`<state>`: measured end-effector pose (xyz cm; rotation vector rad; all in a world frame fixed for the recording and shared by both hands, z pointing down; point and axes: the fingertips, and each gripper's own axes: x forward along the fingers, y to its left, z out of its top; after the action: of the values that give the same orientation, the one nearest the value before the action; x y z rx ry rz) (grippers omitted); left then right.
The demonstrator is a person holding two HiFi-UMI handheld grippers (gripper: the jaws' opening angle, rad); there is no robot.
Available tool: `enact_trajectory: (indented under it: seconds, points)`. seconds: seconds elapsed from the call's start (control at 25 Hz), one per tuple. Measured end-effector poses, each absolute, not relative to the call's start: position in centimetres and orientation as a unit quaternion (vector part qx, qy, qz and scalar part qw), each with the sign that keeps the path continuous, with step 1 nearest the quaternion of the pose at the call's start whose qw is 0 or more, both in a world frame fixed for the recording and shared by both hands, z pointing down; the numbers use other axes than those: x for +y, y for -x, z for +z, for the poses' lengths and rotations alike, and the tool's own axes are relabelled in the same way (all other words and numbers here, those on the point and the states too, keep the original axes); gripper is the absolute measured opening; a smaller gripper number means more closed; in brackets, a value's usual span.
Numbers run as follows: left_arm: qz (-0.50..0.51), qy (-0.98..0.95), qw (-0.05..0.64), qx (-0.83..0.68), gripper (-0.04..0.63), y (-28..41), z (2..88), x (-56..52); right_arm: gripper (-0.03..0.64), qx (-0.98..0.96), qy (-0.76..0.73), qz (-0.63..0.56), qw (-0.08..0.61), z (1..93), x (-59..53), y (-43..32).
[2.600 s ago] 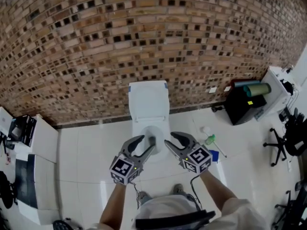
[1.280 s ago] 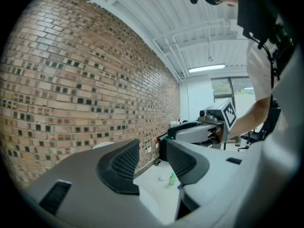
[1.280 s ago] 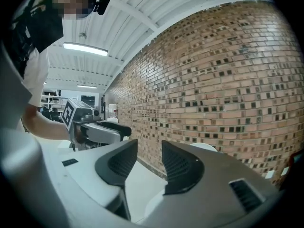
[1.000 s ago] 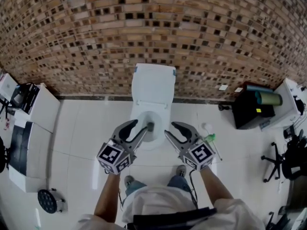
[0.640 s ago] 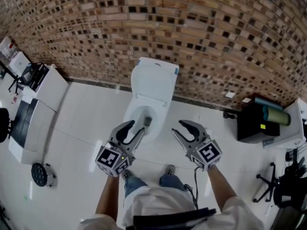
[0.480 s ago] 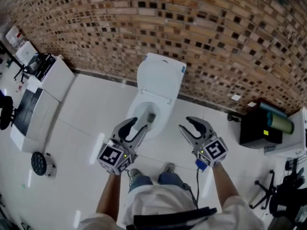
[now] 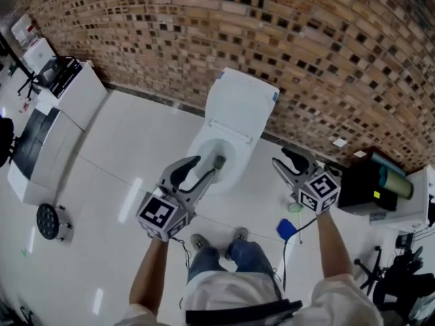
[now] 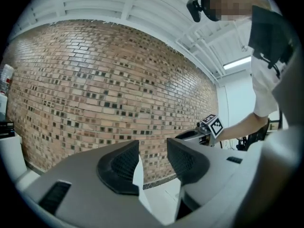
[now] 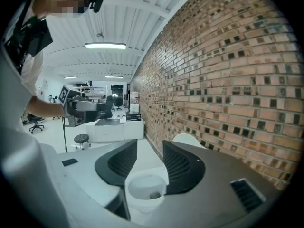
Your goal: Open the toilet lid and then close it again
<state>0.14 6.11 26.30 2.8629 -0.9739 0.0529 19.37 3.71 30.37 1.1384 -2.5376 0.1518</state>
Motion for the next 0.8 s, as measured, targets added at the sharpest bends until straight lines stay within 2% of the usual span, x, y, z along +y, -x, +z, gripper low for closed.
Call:
enact_trajectory:
  seconds: [0.24, 0.8]
  points:
    - [0.054, -0.950, 0.041, -0.305, 0.183, -0.8, 28.4, 3.7, 0.239, -0.892, -0.400, 0.079, 0.197, 32.3, -4.0, -20.7]
    - [0.093, -0.940, 0.045, -0.326, 0.183, -6.0, 35.0, -6.9, 0.264, -0.877, -0.363, 0.103, 0.297, 42.2, -27.2, -25.1]
